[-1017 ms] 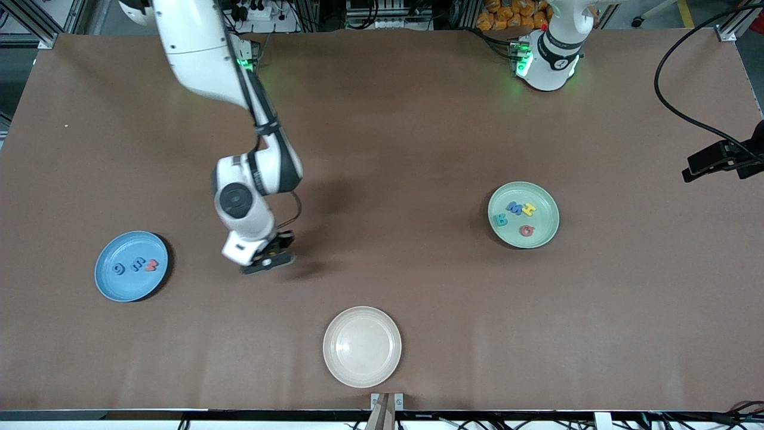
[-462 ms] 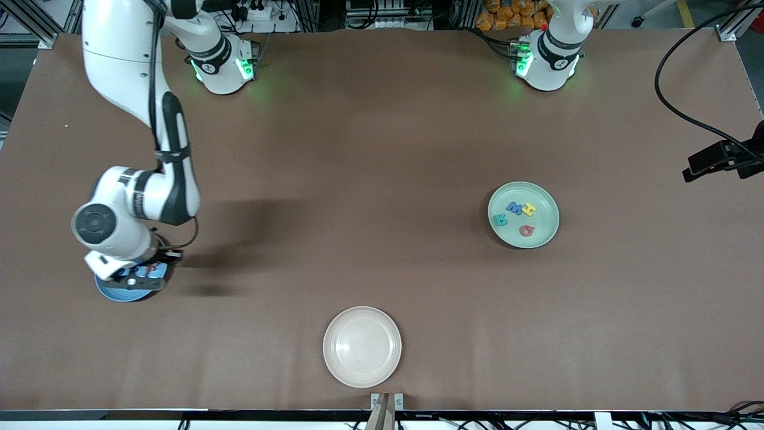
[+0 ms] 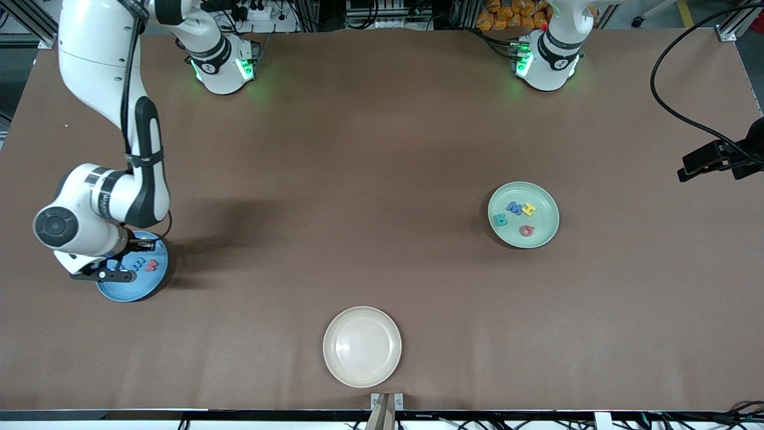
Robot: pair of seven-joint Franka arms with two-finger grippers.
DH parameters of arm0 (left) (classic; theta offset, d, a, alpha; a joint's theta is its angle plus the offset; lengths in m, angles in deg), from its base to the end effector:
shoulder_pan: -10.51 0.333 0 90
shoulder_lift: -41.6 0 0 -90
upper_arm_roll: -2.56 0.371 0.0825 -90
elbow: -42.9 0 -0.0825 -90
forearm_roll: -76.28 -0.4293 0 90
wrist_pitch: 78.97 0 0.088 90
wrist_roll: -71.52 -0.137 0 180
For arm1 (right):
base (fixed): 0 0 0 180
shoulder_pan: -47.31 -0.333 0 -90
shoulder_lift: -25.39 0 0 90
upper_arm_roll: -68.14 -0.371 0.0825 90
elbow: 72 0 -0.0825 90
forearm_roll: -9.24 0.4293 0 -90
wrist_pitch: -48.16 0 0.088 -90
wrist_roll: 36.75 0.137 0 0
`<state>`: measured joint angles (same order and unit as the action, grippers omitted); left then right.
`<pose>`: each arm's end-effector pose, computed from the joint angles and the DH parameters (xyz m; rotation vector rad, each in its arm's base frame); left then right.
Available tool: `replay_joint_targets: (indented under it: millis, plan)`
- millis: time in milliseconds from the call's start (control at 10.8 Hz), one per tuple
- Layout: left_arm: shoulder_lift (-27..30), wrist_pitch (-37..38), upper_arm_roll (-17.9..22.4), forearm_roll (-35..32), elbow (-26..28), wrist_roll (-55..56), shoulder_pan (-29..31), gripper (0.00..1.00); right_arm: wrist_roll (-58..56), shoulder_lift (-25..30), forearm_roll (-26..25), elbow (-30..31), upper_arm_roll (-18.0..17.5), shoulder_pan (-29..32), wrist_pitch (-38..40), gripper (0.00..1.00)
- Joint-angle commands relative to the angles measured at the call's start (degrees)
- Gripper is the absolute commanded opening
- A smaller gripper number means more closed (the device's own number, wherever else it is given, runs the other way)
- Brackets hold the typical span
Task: Sort upper and lower case letters into plates
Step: 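Carry the yellow letter to the blue plate and open the right gripper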
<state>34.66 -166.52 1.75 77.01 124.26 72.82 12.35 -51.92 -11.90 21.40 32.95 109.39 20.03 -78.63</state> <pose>0.6395 0.0103 0.6484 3.1265 0.0630 -0.0205 0.6776 -0.1237 0.2277 2.9103 -0.0488 -0.2257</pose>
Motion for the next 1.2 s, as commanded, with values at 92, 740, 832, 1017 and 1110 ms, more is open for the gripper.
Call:
replay_joint_targets:
  millis: [92, 740, 832, 1017, 1110]
  plan:
    - [0.6, 1.8, -2.1, 0.9, 0.7, 0.1, -0.3, 1.00, -8.8, 0.6, -0.1, -2.2, -1.0, 6.3, 0.8, 1.00]
    - [0.5, 2.0, -5.7, 0.2, 1.1, 2.7, 0.6, 1.00, -4.6, 4.9, 0.2, -2.7, -1.1, 3.4, 3.5, 1.00]
    - [0.4, 2.0, -5.7, 0.2, 1.1, 2.4, 0.7, 1.00, -2.8, 5.8, 1.4, -2.7, -1.2, 2.3, 4.4, 1.00]
    - [0.4, 2.0, -5.5, 0.2, 1.1, 2.2, 0.8, 1.00, 4.2, 8.9, 1.4, -3.2, -9.0, 7.1, 6.8, 1.00]
    - [0.4, 2.0, -5.5, 0.2, 1.0, 2.5, 0.7, 1.00, 7.1, 11.3, 0.4, -3.0, -15.1, 11.9, 7.2, 1.00]
